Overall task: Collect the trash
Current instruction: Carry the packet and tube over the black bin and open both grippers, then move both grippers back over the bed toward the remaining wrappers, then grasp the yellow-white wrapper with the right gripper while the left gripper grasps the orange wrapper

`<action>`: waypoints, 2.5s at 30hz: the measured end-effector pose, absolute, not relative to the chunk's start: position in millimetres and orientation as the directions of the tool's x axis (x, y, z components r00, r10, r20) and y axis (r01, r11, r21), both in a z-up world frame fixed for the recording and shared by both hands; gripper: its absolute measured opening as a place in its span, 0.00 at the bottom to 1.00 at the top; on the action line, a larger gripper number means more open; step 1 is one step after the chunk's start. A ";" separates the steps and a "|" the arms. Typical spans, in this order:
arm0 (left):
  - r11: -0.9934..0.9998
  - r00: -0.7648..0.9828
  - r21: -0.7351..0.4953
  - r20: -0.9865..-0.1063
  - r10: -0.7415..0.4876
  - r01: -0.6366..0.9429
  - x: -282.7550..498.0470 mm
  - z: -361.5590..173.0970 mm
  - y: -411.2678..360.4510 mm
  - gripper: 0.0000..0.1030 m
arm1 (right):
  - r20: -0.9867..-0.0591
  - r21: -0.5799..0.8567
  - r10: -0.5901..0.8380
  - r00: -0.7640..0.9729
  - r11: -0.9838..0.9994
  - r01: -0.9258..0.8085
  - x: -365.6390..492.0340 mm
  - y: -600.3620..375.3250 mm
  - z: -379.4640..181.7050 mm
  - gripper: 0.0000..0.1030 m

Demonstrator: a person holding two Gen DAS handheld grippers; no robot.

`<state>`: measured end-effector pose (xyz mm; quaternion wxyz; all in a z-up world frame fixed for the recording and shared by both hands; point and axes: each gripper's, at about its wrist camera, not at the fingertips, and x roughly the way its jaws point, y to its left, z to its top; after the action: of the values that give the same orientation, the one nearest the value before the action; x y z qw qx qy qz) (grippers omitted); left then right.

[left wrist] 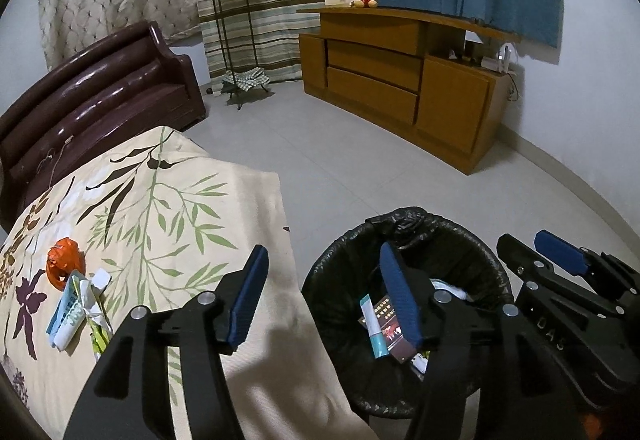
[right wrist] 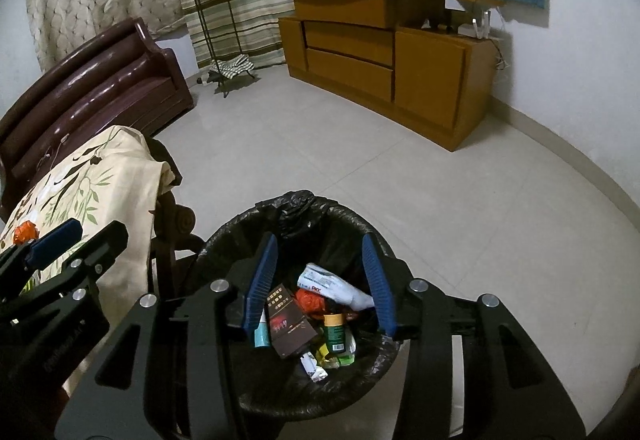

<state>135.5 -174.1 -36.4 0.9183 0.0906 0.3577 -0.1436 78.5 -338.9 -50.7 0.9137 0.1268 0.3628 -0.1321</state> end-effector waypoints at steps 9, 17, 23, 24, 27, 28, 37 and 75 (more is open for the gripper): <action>0.952 0.716 0.054 -0.673 -0.188 0.300 130.9 -26.5 -150.8 0.59 | -0.691 0.132 -0.138 0.710 0.941 0.312 78.2 -329.4 -42.5 0.50; 0.970 0.733 0.053 -0.665 -0.142 0.236 121.4 -20.3 -109.2 0.62 | -0.683 0.125 -0.090 0.725 0.963 0.238 80.0 -295.0 -30.7 0.50; 0.983 0.749 0.063 -0.657 -0.089 0.172 111.4 -17.4 -71.0 0.62 | -0.677 0.113 -0.051 0.734 0.978 0.172 82.4 -261.2 -22.5 0.50; 0.985 0.749 0.061 -0.657 -0.082 0.161 110.5 -16.8 -63.8 0.62 | -0.676 0.112 -0.044 0.735 0.980 0.162 82.9 -255.8 -21.1 0.50; 0.990 0.751 0.057 -0.658 -0.059 0.128 106.7 -15.7 -41.8 0.63 | -0.674 0.106 -0.023 0.738 0.986 0.127 85.3 -238.1 -17.1 0.50; 0.992 0.752 0.056 -0.658 -0.048 0.113 105.4 -15.7 -33.1 0.63 | -0.674 0.104 -0.015 0.739 0.988 0.115 85.5 -231.3 -16.0 0.50; 0.998 0.747 0.063 -0.663 0.043 -0.001 98.4 -17.1 34.7 0.63 | -0.677 0.085 0.060 0.734 0.996 -0.003 93.0 -169.3 -9.5 0.50; 0.997 0.709 0.029 -0.702 0.073 -0.073 122.3 -28.0 103.7 0.63 | -0.770 0.043 0.150 0.620 0.982 -0.183 142.0 -65.8 -32.6 0.19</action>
<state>122.3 103.7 -28.0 0.9243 -0.0003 0.3795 0.0396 142.0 -65.8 -32.6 0.8999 -0.0197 0.4257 0.0926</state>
